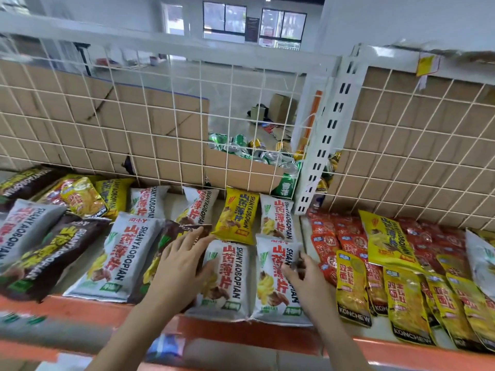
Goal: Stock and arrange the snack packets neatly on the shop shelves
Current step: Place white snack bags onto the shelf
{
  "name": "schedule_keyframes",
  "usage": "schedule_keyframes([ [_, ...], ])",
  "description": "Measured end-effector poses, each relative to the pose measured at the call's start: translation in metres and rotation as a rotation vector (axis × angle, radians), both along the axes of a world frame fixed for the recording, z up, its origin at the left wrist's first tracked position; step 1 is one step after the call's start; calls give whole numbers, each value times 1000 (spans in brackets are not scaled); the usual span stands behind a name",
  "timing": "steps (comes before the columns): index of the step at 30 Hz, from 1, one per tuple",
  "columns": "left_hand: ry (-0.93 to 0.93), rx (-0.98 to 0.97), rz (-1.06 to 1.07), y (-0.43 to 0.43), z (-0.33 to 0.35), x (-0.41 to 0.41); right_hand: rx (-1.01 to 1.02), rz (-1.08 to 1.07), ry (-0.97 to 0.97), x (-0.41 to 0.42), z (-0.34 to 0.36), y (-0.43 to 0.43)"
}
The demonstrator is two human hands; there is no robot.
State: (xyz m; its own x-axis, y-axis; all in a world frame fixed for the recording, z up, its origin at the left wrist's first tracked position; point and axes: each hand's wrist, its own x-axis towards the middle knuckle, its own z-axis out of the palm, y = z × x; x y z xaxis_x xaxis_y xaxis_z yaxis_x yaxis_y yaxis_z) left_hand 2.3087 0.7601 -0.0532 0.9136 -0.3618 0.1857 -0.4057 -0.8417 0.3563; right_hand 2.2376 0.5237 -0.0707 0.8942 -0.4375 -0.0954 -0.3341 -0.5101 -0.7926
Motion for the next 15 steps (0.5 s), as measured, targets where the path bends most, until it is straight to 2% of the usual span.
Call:
schedule_keyframes([
  [7,-19,28,44,6,-2,-2,-216,96,-37,3,4,-6],
  [11,-67,2,128,12,2,-4,-434,71,-239,4,23,-1],
  [15,-3,28,209,22,-1,1,-416,201,-348,26,43,22],
])
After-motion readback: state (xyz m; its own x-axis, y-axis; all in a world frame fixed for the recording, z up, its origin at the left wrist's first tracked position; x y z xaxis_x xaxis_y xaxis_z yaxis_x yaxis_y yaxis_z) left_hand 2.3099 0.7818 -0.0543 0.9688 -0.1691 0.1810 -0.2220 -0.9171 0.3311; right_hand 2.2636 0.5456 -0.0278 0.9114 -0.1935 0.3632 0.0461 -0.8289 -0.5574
